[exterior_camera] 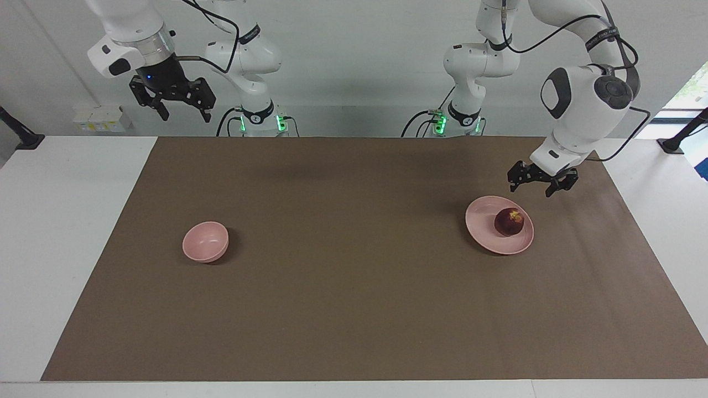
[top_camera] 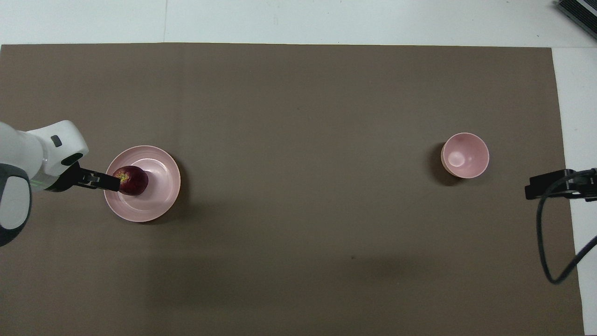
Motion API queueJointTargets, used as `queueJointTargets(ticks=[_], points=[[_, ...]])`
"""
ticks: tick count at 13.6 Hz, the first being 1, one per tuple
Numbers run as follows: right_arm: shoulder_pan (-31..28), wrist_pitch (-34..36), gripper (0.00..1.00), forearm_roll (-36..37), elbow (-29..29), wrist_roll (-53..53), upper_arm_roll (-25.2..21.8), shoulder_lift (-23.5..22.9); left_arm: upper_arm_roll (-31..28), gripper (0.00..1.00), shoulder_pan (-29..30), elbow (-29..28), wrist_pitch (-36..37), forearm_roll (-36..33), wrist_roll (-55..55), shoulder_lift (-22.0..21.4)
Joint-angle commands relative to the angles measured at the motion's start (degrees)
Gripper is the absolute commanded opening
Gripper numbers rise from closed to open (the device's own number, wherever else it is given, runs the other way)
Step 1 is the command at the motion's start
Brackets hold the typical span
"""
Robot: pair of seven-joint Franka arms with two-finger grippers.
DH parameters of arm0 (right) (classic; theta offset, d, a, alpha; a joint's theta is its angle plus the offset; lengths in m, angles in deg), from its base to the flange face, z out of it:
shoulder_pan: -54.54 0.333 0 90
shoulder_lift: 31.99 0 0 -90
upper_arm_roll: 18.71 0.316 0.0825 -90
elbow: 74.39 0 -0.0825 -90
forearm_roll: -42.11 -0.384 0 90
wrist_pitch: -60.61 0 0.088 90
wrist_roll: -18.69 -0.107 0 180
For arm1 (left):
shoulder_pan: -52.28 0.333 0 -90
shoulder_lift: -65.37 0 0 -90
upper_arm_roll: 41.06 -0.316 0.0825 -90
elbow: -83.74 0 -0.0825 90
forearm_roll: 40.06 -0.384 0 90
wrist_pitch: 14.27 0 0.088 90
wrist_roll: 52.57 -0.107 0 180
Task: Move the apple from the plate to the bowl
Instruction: 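Reach the left gripper to the red apple on the plate and grasp it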
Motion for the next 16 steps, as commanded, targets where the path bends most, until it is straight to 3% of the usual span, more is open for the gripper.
queueJointTargets(ticks=[1, 6, 16], points=[[-1.0, 0.2, 1.0, -1.2, 1.4, 2.3, 0.1, 1.5, 0.1, 1.0, 0.3, -1.8, -5.0, 0.8, -2.7, 2.9], [-1.1, -0.2, 1.0, -1.2, 1.4, 2.2, 0.1, 1.5, 0.1, 1.0, -0.2, -7.0, -14.4, 1.6, -3.4, 5.7], [-1.2, 0.8, 1.0, -1.2, 1.8, 2.4, 0.1, 1.8, 0.4, 1.0, -0.6, -9.5, -20.8, 2.8, -3.6, 6.5]])
